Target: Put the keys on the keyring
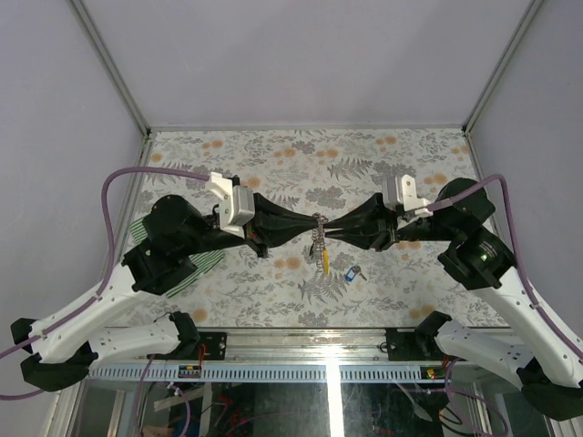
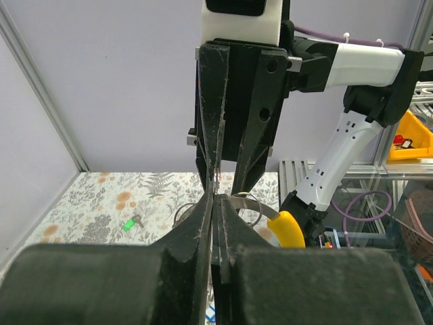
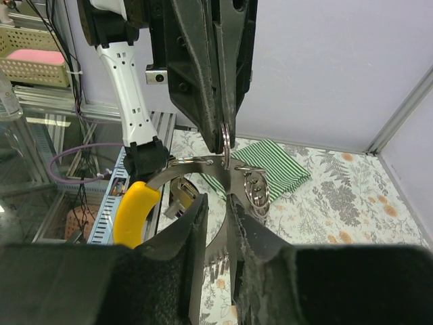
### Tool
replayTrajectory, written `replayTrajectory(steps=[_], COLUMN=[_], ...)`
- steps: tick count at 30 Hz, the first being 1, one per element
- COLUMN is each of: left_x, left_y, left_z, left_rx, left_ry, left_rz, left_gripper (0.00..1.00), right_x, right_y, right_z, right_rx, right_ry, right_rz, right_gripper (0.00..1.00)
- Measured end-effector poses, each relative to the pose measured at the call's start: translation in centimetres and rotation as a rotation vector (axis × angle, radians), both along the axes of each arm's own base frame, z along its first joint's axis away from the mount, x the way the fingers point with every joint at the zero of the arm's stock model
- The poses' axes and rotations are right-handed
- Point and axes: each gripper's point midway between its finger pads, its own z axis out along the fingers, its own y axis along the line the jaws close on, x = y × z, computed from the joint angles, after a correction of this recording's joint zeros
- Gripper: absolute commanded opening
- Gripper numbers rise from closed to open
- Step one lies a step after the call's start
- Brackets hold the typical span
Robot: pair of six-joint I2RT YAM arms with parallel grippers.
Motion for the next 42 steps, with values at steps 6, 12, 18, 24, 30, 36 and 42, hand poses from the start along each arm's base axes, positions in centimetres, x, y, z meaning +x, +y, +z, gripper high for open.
replayTrajectory(steps=[6,12,18,24,30,36,42], left_x=[0.2,0.4,0.6,1.0,1.6,2.0,2.2], left_y=[-0.2,-0.5,-0.5,-0.3,-0.3,0.1,0.1], left_z=[-0.8,-1.3,-2.6,-5.1,-6.9,-7.7,-8.5], left_rx=[0.079,0.180,0.308,0.454,0.565,0.624,0.661], left_ry=[0.039,0.096,0.137,0.172,0.196,0.208,0.217], left_rz=[0.003,0.004,0.006,0.013,0.030,0.051,0.056], left_gripper=[0.00,0.00,0.00,0.00,0.00,0.00,0.00], right_x=[0.0,-0.2,0.0,0.7,1.6,1.9,2.0], right_y=[-0.5,-1.4,-1.9,-1.7,-1.0,-0.3,0.3], right_z=[-0.3,-0.2,-0.5,-1.4,-3.2,-4.0,-4.7], right_rx=[-0.029,-0.056,-0.102,-0.148,-0.202,-0.224,-0.241], right_ry=[-0.007,-0.029,-0.030,-0.003,0.053,0.080,0.103], right_rz=[-0.025,-0.060,-0.087,-0.106,-0.098,-0.077,-0.044], right_gripper=[0.26,0.30,0.35,0.41,0.43,0.42,0.42])
